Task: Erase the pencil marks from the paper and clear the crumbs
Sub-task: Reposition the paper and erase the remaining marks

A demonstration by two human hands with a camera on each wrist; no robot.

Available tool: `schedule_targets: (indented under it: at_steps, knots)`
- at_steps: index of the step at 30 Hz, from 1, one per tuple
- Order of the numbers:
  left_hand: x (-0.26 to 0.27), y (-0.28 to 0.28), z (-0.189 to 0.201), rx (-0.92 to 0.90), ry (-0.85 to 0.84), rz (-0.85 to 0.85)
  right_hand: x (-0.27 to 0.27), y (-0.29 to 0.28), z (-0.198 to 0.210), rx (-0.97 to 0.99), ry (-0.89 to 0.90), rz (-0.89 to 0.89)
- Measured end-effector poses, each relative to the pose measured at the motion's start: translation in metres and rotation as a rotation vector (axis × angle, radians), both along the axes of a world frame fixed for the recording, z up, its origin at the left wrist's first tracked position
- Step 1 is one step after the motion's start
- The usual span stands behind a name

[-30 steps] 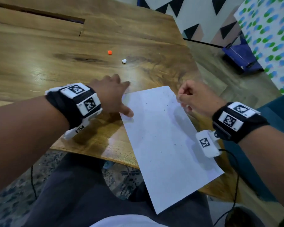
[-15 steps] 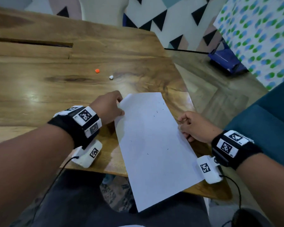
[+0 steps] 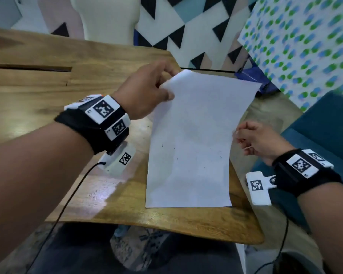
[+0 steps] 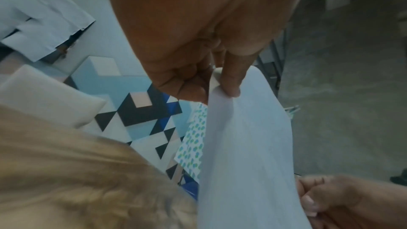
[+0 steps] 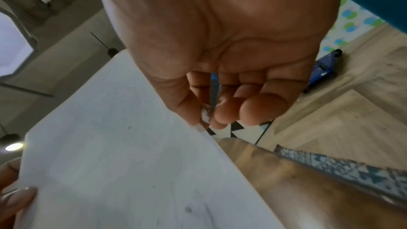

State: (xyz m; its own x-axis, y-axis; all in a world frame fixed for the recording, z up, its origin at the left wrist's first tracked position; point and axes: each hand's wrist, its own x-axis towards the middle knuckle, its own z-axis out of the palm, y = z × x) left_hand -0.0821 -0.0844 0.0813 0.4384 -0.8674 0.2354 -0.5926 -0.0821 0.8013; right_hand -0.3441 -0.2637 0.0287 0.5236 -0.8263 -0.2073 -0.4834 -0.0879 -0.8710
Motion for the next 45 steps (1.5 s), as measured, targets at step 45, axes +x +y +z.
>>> schedule_targets:
  at_steps: [45]
  knots:
    - [0.027,0.107,-0.086,0.526,-0.247,0.040,0.102,0.028,-0.040,0.040,0.229,0.078]
